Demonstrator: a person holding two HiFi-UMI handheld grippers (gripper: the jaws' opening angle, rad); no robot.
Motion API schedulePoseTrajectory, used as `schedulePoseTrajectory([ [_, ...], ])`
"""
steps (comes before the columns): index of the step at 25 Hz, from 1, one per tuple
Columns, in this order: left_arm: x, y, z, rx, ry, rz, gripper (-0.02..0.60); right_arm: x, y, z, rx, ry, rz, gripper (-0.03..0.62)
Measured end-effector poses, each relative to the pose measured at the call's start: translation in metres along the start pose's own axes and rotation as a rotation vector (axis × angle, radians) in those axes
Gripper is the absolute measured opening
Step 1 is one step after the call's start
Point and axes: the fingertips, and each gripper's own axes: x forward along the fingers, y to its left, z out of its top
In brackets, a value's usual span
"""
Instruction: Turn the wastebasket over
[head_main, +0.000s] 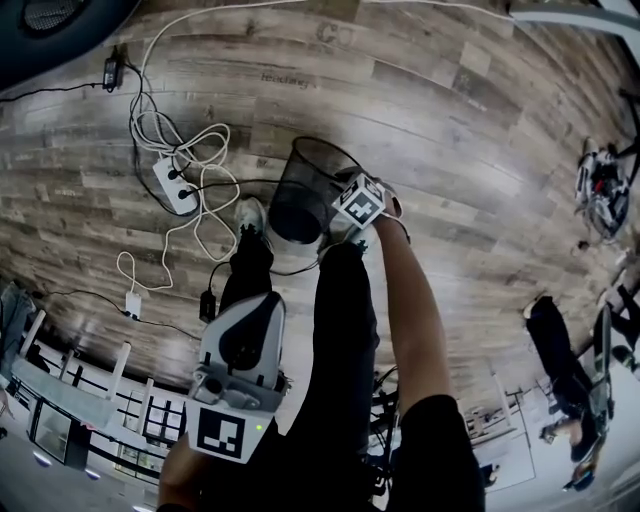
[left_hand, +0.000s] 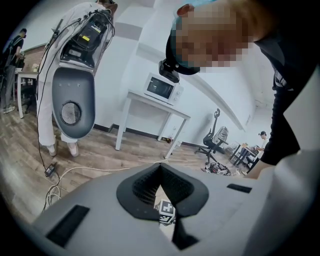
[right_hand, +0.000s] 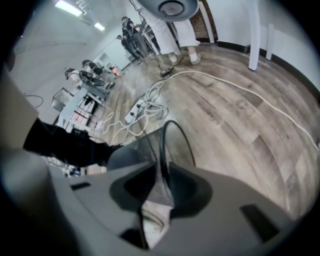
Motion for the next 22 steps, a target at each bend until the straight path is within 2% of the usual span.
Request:
schedulePoseTrajectory([
  [4, -0.001, -0.006, 0.003, 0.002, -0.004, -0.009, 0.034, -0.001, 0.014, -0.005, -0.001, -0.009, 0.031, 0.078],
  [9, -0.002, -0.013, 0.010, 0.011, -0.009, -0.020, 0.034, -0.004, 0.028, -0.012, 0.080, -0.017, 0.073, 0.060],
  [22, -0.005, -0.048, 0.023, 0.034, -0.014, -0.068, 0.034, -0.036, 0.108, -0.036, 0.063, -0.056, 0.197, 0.048],
])
